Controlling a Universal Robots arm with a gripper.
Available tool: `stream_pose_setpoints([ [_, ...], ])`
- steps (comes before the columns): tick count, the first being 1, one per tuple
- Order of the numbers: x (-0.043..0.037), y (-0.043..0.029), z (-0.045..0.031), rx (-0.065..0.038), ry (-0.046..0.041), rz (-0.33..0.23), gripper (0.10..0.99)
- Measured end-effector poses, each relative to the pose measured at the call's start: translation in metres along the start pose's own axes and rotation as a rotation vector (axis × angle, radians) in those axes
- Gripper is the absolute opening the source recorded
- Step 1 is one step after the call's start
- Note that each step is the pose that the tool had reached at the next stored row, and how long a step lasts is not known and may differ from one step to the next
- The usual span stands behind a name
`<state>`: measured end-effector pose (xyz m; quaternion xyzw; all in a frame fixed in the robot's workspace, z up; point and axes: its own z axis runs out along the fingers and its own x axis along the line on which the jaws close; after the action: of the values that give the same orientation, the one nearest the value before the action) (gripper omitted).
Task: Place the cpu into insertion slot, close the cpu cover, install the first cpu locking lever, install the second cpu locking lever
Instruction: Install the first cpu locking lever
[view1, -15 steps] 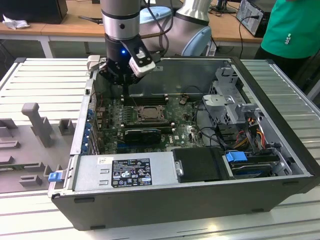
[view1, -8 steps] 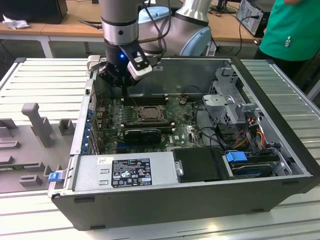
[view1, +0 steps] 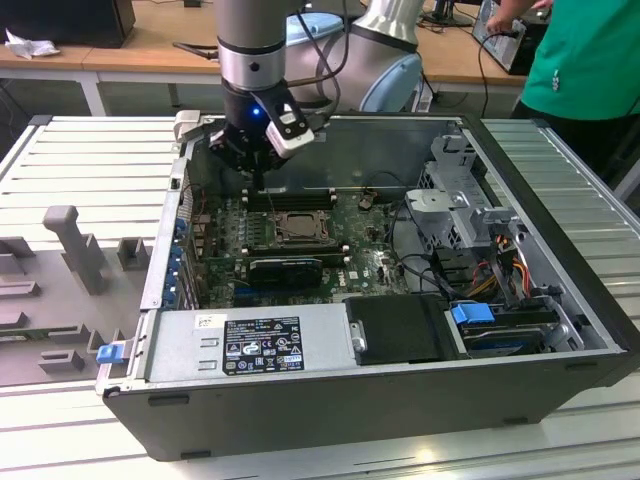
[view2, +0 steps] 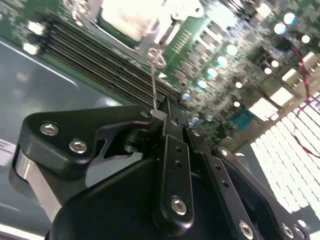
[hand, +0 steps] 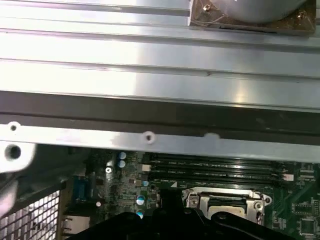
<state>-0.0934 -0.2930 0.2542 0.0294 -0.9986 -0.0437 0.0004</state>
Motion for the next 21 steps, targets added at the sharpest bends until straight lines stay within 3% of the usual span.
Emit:
stream_pose_setpoints([
  [15, -0.0248, -0.0016, 0.0015, 0.000, -0.0002, 0.002, 0.106],
  [18, -0.0341, -0.0026, 0.0064, -0.002, -0.0016, 0.014, 0.106],
  [21, -0.0350, -0.0028, 0.0082, -0.005, -0.0016, 0.015, 0.106],
])
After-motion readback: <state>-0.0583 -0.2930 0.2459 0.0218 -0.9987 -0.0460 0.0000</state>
